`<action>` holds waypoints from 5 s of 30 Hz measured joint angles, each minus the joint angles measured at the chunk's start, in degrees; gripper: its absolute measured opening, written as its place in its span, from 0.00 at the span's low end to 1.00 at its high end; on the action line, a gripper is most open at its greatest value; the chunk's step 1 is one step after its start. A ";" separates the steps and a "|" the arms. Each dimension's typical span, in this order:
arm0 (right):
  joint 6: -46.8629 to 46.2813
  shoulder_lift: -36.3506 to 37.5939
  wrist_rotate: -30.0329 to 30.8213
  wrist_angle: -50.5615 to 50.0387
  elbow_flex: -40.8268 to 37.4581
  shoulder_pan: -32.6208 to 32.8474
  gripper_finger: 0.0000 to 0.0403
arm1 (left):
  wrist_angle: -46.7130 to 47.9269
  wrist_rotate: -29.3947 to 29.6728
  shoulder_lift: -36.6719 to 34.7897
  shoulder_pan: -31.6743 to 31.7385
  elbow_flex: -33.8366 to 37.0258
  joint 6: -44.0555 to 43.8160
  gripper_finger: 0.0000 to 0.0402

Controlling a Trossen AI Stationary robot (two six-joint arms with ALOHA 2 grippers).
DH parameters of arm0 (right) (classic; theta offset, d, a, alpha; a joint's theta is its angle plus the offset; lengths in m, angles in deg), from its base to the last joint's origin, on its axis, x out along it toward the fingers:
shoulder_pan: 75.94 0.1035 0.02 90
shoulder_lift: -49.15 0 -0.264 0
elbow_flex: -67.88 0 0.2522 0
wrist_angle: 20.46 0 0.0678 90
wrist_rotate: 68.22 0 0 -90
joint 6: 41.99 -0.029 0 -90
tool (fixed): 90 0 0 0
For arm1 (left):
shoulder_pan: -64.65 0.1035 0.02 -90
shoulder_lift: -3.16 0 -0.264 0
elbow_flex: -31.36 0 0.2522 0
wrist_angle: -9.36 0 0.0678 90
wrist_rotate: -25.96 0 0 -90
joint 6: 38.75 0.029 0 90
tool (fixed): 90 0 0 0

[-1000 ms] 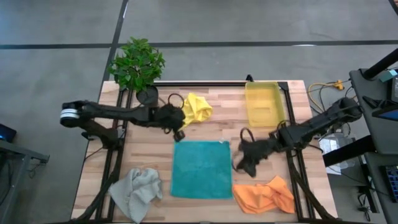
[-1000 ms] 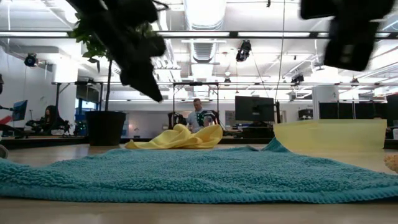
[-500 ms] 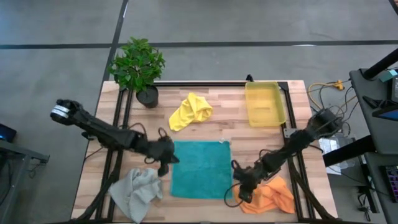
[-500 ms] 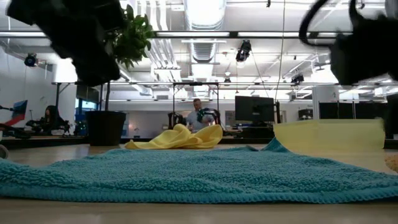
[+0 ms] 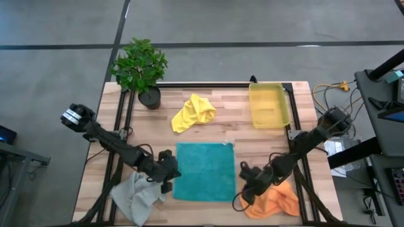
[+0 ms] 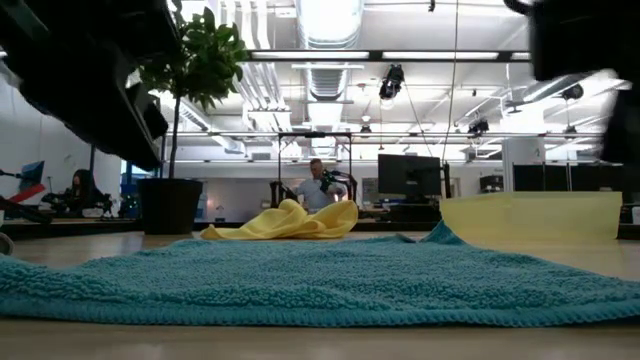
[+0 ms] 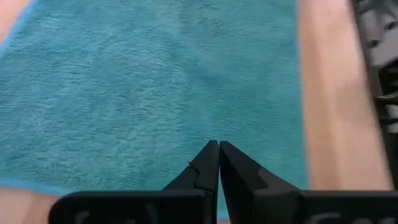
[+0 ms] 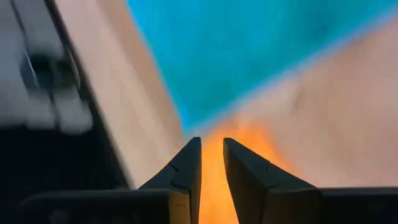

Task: Fold microfiber towels
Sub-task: Fold the blue microfiber towel

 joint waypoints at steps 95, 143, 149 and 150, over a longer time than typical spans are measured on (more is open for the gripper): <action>33.54 8.68 7.07 -8.77 0.30 1.36 0.18 | 4.71 12.71 0.22 -4.94 -2.51 7.60 0.00; 35.76 -17.41 8.43 -17.84 15.11 4.77 0.08 | 4.94 5.59 3.92 -11.66 -5.31 10.01 0.03; 31.66 -17.25 6.38 -17.53 15.09 3.15 0.02 | 4.66 5.18 3.92 -11.66 -5.30 15.78 0.20; 31.42 -17.21 5.48 -16.98 15.09 2.72 0.02 | 4.67 5.19 3.92 -11.66 -5.29 16.73 0.23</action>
